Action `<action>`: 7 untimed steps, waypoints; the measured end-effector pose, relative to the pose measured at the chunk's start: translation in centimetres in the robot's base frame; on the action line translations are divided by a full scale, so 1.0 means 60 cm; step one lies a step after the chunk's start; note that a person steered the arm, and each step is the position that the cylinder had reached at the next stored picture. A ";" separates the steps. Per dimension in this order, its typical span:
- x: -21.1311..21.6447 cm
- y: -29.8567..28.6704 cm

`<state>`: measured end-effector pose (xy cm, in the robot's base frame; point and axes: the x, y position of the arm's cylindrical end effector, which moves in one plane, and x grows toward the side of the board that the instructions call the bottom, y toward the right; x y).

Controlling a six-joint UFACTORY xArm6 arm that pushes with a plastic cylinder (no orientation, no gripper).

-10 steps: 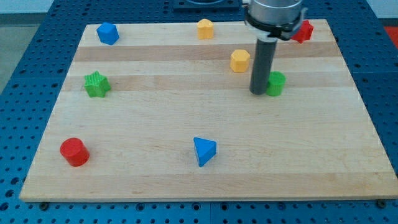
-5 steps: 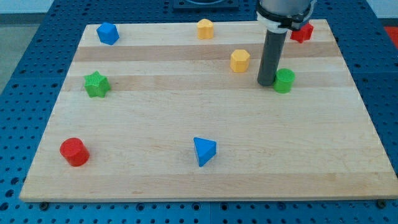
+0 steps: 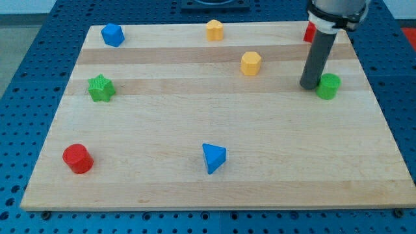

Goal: Push the green circle to the center right of the board

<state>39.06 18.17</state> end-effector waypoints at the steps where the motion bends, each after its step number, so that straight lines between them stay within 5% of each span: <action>1: 0.000 0.006; 4: -0.108 -0.023; 7: -0.175 -0.160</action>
